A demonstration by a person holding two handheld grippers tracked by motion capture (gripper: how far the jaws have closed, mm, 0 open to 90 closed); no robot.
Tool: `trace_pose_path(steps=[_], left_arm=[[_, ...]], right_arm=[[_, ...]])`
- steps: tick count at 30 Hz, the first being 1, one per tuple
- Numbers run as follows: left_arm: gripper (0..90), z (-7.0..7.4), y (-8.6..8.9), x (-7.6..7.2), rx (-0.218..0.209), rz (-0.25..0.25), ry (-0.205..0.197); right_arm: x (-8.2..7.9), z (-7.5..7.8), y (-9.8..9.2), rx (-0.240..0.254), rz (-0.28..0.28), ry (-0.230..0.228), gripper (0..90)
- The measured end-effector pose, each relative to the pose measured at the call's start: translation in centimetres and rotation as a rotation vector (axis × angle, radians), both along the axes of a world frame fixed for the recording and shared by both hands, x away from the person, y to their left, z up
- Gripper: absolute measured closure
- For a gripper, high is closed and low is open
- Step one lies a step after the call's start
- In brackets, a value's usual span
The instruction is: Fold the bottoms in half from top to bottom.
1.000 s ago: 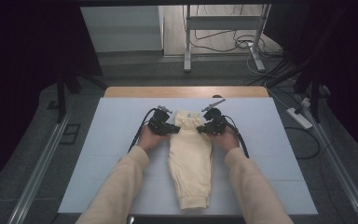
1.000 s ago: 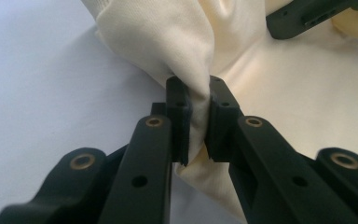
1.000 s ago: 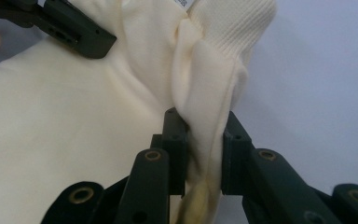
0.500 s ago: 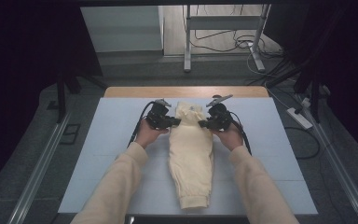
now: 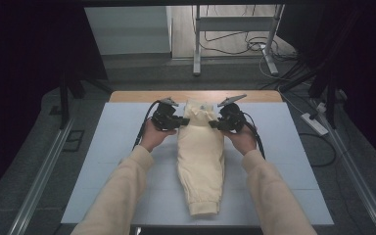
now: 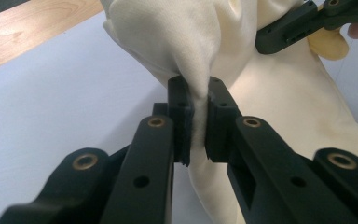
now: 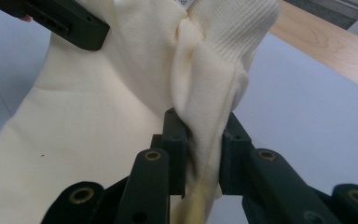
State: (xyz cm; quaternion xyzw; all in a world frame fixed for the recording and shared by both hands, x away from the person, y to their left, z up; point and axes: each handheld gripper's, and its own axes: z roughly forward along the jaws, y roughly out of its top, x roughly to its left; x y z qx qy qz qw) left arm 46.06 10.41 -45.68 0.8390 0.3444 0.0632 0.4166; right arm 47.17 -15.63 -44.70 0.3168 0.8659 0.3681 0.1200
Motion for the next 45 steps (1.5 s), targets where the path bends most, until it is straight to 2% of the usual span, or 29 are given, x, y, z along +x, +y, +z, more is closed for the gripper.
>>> trace_pose_path(steps=[3, 6, 11, 13, 16, 18, 21, 23, 26, 29, 31, 34, 37, 40, 45], left_arm=[[82.0, 0.5, 0.1, 0.1, -0.003, 0.003, -0.01], [82.1, 1.4, 0.3, 0.2, -0.012, 0.004, -0.022], [82.2, 1.6, 0.4, 0.3, -0.013, 0.004, -0.022], [82.5, 2.1, 0.6, 0.5, -0.025, 0.012, -0.028], [82.9, 3.7, 0.8, 0.7, -0.029, 0.02, -0.061], [82.9, 5.1, 1.1, 0.7, -0.051, 0.031, -0.096], [82.9, 5.7, 1.1, 0.6, -0.045, 0.03, -0.114], [83.0, 5.5, 0.9, 0.5, -0.034, 0.027, -0.109], [83.1, 4.9, 0.8, 0.5, -0.018, 0.026, -0.103], [83.2, 4.7, 0.7, 0.6, -0.02, 0.028, -0.098], [83.2, 5.0, 0.8, 0.9, -0.022, 0.033, -0.11], [83.3, 6.5, 0.9, 1.4, -0.013, 0.032, -0.136], [83.3, 7.9, 1.0, 1.4, -0.025, 0.038, -0.177], [83.3, 8.0, 1.0, 1.4, -0.025, 0.039, -0.183], [83.3, 6.9, 0.8, 1.2, -0.018, 0.028, -0.173]], right_arm=[[0.1, 0.3, 0.1, -0.01, 0.0, -0.019, 75.6], [0.2, 1.0, 0.2, 0.004, -0.006, -0.036, 75.6], [0.3, 1.1, 0.4, 0.001, -0.012, -0.047, 75.6], [0.4, 1.3, 0.5, -0.004, -0.012, -0.059, 75.7], [0.6, 2.9, 0.7, -0.001, -0.027, -0.097, 75.7], [0.5, 4.4, 0.9, 0.001, -0.029, -0.148, 75.7], [0.3, 5.7, 1.1, 0.0, -0.035, -0.181, 75.7], [0.2, 5.6, 1.1, 0.002, -0.036, -0.178, 75.7], [0.2, 4.7, 1.0, 0.002, -0.042, -0.162, 75.7], [0.2, 4.1, 1.0, -0.021, -0.043, -0.159, 75.7], [0.3, 4.3, 1.0, -0.021, -0.043, -0.175, 75.8], [0.6, 5.2, 1.1, -0.017, -0.046, -0.206, 75.8], [0.8, 6.7, 1.2, -0.015, -0.048, -0.255, 75.8], [0.8, 7.4, 1.2, -0.014, -0.048, -0.275, 75.8], [0.7, 6.3, 1.1, -0.018, -0.05, -0.259, 75.8]])
